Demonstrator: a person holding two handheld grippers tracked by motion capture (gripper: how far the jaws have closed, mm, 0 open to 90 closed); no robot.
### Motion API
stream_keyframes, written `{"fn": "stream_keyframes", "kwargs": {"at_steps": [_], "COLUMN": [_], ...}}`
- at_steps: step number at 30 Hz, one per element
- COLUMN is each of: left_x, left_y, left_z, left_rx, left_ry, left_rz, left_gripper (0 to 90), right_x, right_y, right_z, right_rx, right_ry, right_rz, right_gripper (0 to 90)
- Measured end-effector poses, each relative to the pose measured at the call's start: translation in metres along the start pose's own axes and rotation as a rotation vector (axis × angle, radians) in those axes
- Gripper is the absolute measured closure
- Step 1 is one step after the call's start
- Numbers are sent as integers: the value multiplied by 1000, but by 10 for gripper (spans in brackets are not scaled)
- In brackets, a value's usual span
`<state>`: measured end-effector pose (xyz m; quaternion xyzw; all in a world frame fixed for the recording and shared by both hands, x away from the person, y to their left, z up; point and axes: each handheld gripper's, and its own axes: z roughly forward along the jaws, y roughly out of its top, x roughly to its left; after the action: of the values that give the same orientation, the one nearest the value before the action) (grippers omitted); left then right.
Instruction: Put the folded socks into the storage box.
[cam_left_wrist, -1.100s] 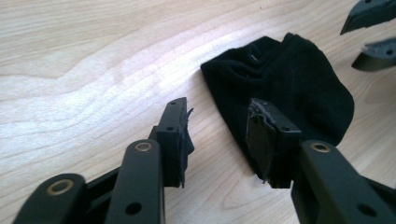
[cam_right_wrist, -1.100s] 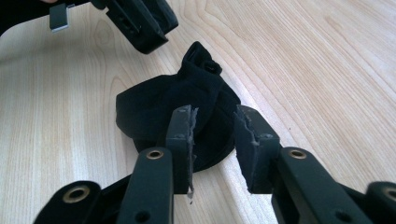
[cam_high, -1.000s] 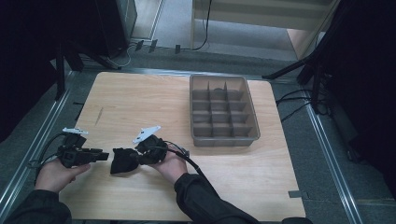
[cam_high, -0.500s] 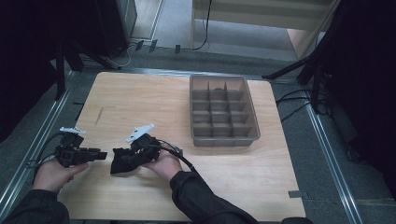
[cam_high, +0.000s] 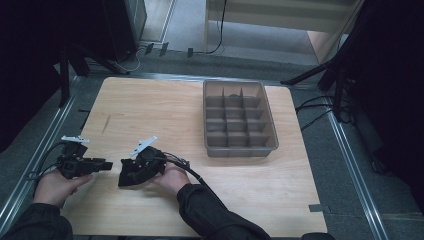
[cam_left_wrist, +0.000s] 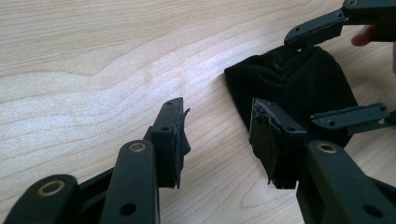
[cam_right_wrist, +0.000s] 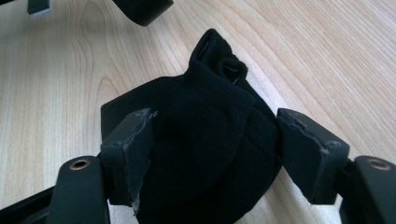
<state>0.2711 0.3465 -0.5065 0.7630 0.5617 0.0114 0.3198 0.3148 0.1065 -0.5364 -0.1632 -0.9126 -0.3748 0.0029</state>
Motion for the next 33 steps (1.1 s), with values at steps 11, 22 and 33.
{"fn": "stream_keyframes", "kwargs": {"at_steps": [11, 22, 33], "left_x": [0, 1, 1], "left_y": [-1, -1, -1], "left_z": [1, 1, 1], "left_rx": [6, 7, 9], "left_ry": [3, 4, 5], "left_rz": [-2, -6, -2], "left_gripper": [541, 541, 541], "right_x": [4, 7, 4], "right_y": [-4, -7, -6], "right_z": [4, 1, -7], "right_rx": [4, -1, 20], "right_ry": [-2, 39, 47], "right_rz": [-23, -6, 43], "right_gripper": [383, 652, 718]}}
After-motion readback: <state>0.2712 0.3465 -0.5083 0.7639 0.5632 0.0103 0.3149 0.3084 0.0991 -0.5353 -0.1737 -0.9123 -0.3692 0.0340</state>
